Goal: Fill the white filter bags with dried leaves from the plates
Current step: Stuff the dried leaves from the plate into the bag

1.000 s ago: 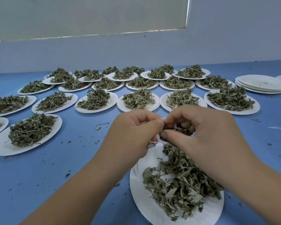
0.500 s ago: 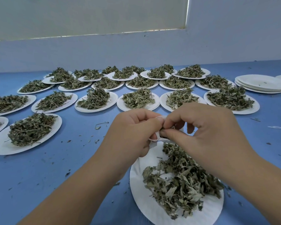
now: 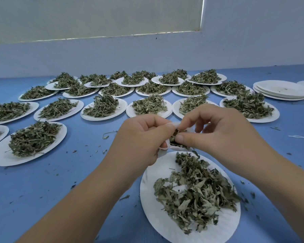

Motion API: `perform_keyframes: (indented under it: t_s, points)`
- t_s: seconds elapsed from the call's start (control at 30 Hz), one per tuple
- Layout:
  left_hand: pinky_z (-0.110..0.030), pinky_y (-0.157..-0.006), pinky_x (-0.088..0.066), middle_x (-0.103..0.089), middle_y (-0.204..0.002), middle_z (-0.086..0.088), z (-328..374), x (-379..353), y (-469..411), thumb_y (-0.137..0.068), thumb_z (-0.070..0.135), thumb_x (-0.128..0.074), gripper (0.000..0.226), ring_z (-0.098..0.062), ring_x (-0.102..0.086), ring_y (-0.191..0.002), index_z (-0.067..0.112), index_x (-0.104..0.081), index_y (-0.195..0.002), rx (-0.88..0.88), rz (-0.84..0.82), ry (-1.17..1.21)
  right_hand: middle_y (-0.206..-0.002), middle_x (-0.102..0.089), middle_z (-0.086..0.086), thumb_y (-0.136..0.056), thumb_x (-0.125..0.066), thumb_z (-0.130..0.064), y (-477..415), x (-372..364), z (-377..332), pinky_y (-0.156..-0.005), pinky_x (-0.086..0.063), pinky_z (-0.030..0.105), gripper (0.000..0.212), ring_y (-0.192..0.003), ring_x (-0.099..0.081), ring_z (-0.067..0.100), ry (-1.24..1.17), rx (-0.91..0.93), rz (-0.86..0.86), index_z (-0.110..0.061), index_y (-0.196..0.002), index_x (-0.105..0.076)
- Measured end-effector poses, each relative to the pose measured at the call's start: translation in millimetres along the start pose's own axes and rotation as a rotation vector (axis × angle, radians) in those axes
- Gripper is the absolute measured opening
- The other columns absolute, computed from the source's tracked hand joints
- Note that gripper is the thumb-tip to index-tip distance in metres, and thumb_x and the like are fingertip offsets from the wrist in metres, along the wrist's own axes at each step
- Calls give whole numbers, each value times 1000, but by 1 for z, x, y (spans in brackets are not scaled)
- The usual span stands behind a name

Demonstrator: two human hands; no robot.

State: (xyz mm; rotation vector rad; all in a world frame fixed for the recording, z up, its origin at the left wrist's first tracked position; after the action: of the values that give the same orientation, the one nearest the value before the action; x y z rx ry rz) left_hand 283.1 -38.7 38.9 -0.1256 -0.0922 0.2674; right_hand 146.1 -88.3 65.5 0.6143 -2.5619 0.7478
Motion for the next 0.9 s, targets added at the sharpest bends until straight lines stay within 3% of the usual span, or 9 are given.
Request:
perform_keyframes:
  t_s: [0.13, 0.4, 0.5, 0.6, 0.73, 0.9]
  points:
    - [-12, -37, -29, -49, -44, 9, 4, -2, 1, -86, 15, -67, 15, -4, -37, -33, 14, -72, -72, -74, -5, -90, -76, -62, -13, -58, -83, -35, -5, -6, 16, -55, -43, 15, 33, -59, -52, 3, -82, -147, -70, -26, -83, -65]
    - [-11, -39, -29, -48, -43, 10, 6, -1, 1, -85, 20, -69, 13, -2, -37, -34, 15, -74, -74, -127, -1, -159, -69, -64, 2, -68, -79, -17, -20, -21, 7, -46, -38, 12, 17, -51, -47, 3, 34, -147, -167, -18, -75, -64]
    - [-11, -39, -29, -48, -43, 10, 6, 5, -1, -87, 15, -66, 14, -2, -38, -34, 13, -73, -74, -123, 45, -163, -84, -68, 2, -74, -77, -30, -22, -20, 4, -57, -46, 26, 17, -59, -53, 6, 58, -125, -180, -23, -83, -64]
    - [-10, -39, -30, -48, -43, 12, 6, 14, -3, -87, 14, -65, 14, -2, -38, -33, 13, -71, -75, -102, 98, -125, -77, -63, -8, -66, -72, -55, -16, -4, 7, -56, -44, 19, 33, -61, -55, 5, 31, -111, -68, -28, -82, -62]
    - [-14, -38, -27, -44, -40, 11, 3, 19, -4, -90, 13, -62, 13, -6, -30, -32, 9, -68, -79, -42, 125, -62, -71, -61, -3, -72, -63, -57, -1, 3, 11, -59, -48, 34, 31, -58, -54, 11, 116, -79, -37, -27, -78, -57]
    - [-15, -38, -24, -43, -41, 10, 4, 13, -3, -89, 11, -62, 12, -7, -27, -33, 7, -67, -79, -36, 88, 3, -86, -63, -16, -68, -61, -65, 2, -1, 16, -61, -50, 32, 34, -64, -64, 5, 46, -93, -57, -42, -92, -55]
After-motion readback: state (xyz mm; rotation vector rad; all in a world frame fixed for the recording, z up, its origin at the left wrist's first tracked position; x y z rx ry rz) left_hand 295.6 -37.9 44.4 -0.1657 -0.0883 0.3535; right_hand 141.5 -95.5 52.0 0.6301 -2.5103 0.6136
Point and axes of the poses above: each hand's wrist, its own y-axis away from the middle knuckle, its own x-axis out of the back of the hand, z = x × y, the point moved 8 cm from there along -y, towards the middle knuckle
